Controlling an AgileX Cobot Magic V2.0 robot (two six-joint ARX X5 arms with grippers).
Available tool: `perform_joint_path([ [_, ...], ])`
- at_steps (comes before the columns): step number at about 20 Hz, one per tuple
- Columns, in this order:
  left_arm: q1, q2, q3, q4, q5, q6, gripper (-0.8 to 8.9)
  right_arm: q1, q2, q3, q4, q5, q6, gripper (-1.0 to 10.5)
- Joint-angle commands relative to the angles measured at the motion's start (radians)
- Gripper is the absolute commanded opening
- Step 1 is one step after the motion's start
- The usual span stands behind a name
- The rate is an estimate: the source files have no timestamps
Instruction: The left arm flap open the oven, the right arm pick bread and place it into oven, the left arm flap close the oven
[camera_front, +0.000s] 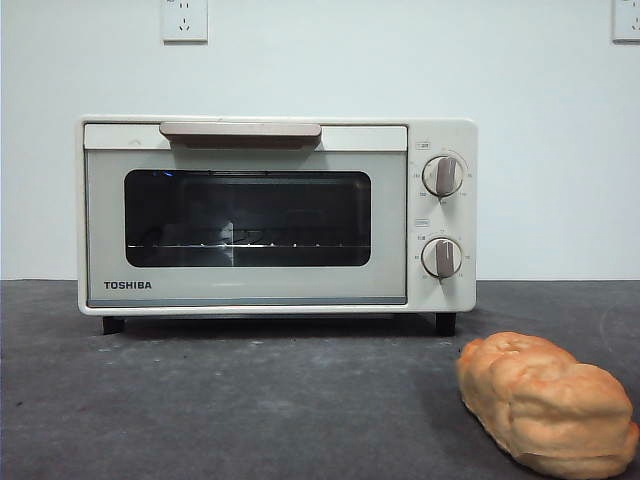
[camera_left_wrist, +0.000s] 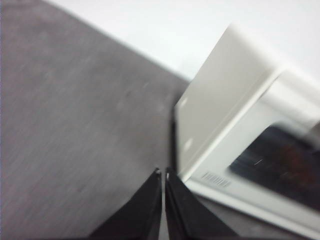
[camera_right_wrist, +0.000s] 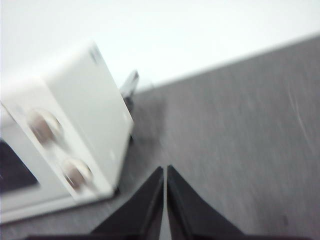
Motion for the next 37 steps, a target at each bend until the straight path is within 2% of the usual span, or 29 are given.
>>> perform_joint_path([
  [1,0.002,0.022,0.084,-0.013,0.023,-0.023,0.17,-0.002,0.008,0.074,-0.009,-0.001,0.021,0.1],
  [5,0.002,0.089,0.21,-0.095,0.054,-0.008,0.17,-0.002,0.061,0.192,-0.078,0.0,0.013,0.1],
  [9,0.002,0.179,0.34,-0.185,0.127,0.064,0.17,-0.002,0.151,0.322,-0.183,-0.039,-0.023,0.1],
  [15,0.002,0.344,0.553,-0.401,0.255,0.222,0.17,-0.001,0.34,0.564,-0.447,-0.129,-0.184,0.1],
  [19,0.001,0.446,0.673,-0.543,0.317,0.323,0.16,-0.001,0.467,0.707,-0.596,-0.202,-0.262,0.1],
  [22,-0.003,0.494,0.728,-0.61,0.353,0.366,0.16,0.002,0.543,0.787,-0.701,-0.254,-0.315,0.1],
  [28,-0.03,0.542,0.785,-0.73,0.404,0.437,0.16,0.038,0.625,0.85,-0.874,-0.286,-0.392,0.1],
  [37,-0.045,0.542,0.785,-0.791,0.404,0.46,0.17,0.071,0.632,0.85,-0.937,-0.285,-0.409,0.2],
])
